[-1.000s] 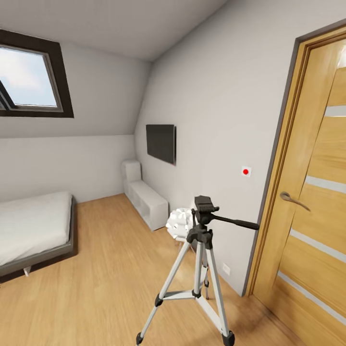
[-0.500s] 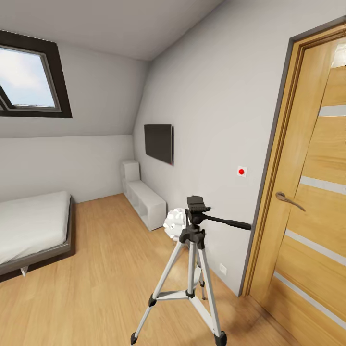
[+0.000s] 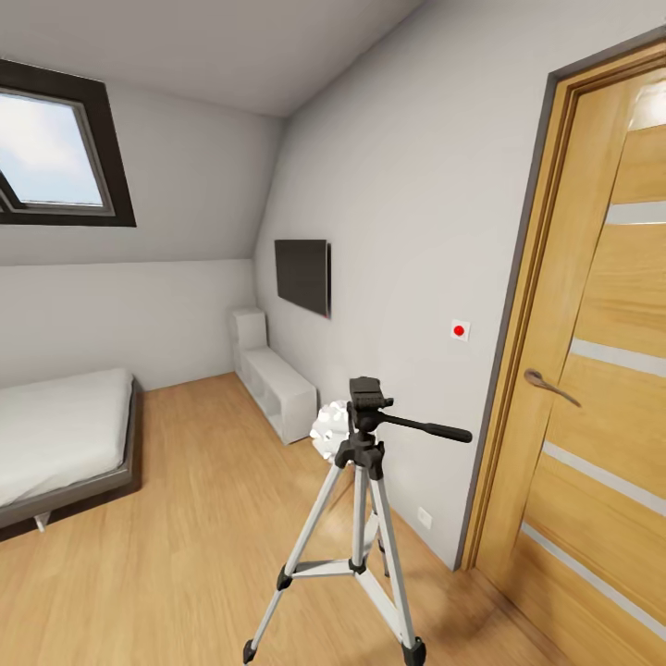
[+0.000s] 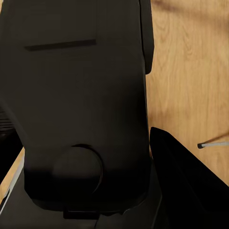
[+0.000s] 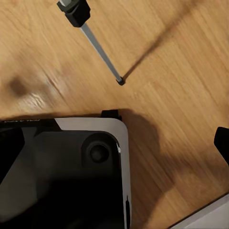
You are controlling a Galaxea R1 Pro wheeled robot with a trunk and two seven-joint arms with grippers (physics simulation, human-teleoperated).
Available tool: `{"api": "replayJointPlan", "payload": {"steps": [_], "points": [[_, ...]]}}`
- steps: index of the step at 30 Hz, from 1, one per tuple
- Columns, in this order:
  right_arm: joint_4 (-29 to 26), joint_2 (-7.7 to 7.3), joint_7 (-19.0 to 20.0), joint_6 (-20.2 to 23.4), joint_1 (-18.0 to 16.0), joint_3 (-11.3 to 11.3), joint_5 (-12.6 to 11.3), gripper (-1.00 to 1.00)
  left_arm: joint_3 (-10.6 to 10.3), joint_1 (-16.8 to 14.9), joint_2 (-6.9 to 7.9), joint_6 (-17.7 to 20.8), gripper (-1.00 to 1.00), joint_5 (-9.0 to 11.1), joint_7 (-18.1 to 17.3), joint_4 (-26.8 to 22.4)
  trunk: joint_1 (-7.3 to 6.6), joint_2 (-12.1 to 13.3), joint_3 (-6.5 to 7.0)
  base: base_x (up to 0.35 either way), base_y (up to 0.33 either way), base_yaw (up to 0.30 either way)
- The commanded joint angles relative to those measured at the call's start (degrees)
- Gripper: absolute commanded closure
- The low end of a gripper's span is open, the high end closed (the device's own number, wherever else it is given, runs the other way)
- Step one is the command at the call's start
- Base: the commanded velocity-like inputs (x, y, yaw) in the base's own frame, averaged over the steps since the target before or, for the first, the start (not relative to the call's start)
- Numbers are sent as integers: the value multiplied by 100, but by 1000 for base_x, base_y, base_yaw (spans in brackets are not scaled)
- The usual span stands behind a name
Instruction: Attach the digital camera to the camera tripod in the bedroom.
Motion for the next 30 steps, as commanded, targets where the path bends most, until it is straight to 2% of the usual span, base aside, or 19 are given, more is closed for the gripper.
{"api": "replayJointPlan", "payload": {"steps": [1, 9, 16, 22, 30], "points": [[19, -6, 10, -33, -5, -49, 52, -100, -49, -2, 0, -15, 100, 46, -24, 7, 2, -4, -2, 0, -22, 0], [19, 3, 31, -13, -5, -49, 53, -100, -49, -2, 2, -13, 100, 46, -24, 7, 2, -4, -2, 0, -140, 0], [19, 0, 13, 37, -5, -49, 52, -100, -49, -2, 7, -14, 100, 46, -24, 7, 2, -4, -2, 0, -19, 3], [19, -4, 10, 43, -5, -49, 51, -100, -42, -2, 9, -14, 100, 51, -24, 7, 2, -4, -2, 0, -1, 159], [19, -7, -3, 23, -5, -49, 54, -100, -40, -2, 9, -14, 100, 52, -24, 7, 2, -4, -8, 0, 0, 29]]}}
